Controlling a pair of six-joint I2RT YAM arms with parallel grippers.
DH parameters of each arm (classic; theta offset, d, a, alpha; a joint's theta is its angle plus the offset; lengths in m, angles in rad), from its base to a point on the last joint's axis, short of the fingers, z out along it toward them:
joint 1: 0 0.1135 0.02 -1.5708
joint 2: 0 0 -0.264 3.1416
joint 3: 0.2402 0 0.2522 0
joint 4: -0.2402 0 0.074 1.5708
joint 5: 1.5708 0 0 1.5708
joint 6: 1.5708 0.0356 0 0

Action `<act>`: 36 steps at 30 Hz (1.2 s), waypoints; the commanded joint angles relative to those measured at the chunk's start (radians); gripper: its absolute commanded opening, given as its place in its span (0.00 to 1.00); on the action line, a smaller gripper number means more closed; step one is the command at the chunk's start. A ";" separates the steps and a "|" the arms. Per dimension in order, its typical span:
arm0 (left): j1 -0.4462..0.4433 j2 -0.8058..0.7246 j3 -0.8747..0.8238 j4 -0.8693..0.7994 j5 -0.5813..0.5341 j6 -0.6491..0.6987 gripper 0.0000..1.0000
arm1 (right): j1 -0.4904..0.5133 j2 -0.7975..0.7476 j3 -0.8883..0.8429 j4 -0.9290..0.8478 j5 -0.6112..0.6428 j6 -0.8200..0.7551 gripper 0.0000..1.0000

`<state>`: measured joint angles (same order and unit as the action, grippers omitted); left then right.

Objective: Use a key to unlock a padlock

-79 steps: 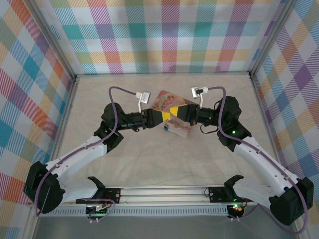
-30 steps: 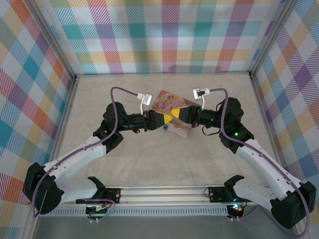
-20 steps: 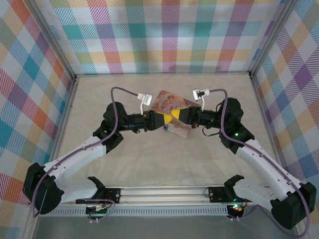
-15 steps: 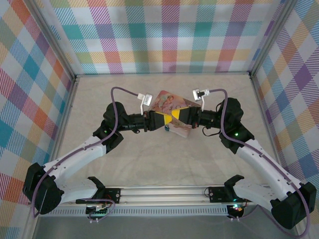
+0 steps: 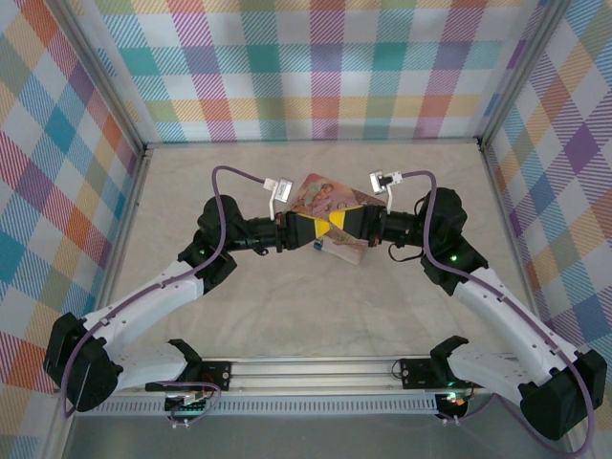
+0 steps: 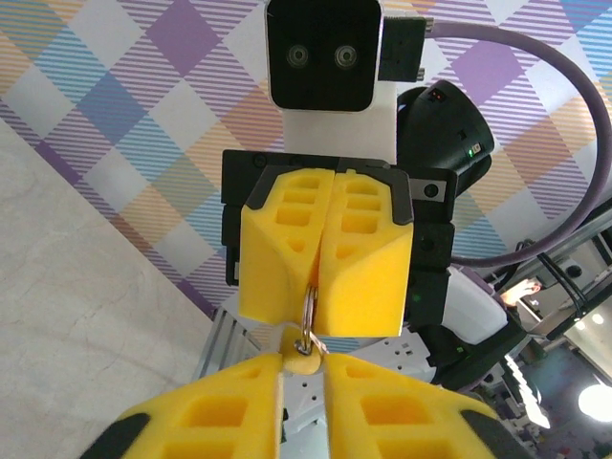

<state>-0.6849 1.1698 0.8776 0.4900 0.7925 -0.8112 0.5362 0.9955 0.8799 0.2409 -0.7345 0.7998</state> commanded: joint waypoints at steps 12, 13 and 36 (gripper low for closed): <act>-0.018 0.036 0.058 0.019 0.003 0.019 0.36 | -0.003 -0.009 -0.008 0.028 -0.020 0.000 0.02; -0.019 0.038 0.058 0.020 0.002 0.018 0.33 | -0.004 -0.011 -0.009 0.025 -0.018 -0.002 0.02; -0.019 -0.011 0.063 -0.122 -0.018 0.100 0.00 | -0.011 -0.050 -0.013 -0.060 0.006 -0.053 0.14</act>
<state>-0.6930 1.1912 0.9089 0.4202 0.7918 -0.7605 0.5266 0.9756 0.8764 0.1886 -0.7158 0.7765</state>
